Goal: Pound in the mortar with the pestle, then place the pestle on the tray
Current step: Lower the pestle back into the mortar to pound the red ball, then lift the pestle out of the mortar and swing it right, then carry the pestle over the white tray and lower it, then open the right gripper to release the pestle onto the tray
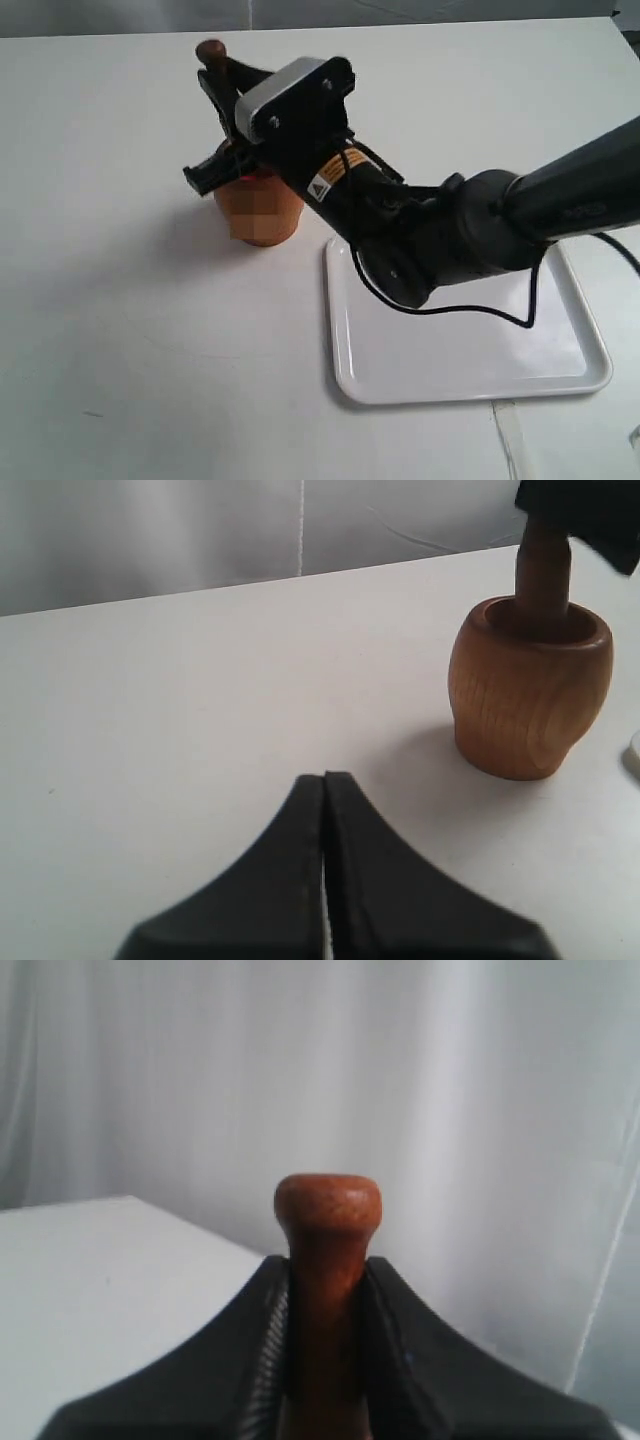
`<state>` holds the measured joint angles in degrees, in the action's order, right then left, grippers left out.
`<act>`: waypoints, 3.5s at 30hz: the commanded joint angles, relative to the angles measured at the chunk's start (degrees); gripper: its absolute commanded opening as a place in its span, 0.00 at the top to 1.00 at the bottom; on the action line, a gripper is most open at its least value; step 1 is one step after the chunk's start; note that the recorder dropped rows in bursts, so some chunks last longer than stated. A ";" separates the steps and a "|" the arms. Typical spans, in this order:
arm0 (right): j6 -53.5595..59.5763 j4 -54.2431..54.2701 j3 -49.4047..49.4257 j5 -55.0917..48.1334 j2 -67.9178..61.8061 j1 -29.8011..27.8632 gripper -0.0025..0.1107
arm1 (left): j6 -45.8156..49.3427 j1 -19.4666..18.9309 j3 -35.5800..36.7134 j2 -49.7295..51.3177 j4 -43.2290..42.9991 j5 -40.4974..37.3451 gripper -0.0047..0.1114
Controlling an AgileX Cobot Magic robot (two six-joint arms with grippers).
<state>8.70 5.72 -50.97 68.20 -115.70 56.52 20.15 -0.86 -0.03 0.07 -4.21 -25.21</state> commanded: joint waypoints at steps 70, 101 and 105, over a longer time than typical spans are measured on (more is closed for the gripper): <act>104.81 94.23 15.47 -40.87 36.58 0.00 0.98 | -0.47 0.44 0.03 -0.07 0.42 0.17 0.96; 103.05 94.23 15.80 -49.26 19.04 0.10 0.58 | -0.47 0.44 0.03 -0.07 0.42 0.17 0.96; 103.05 94.23 15.80 -49.10 26.12 0.10 0.58 | -0.47 0.44 0.03 -0.07 0.42 0.17 0.96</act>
<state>112.07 99.60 -35.26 19.24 -94.28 56.52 20.15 -0.86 -0.03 0.07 -4.21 -25.21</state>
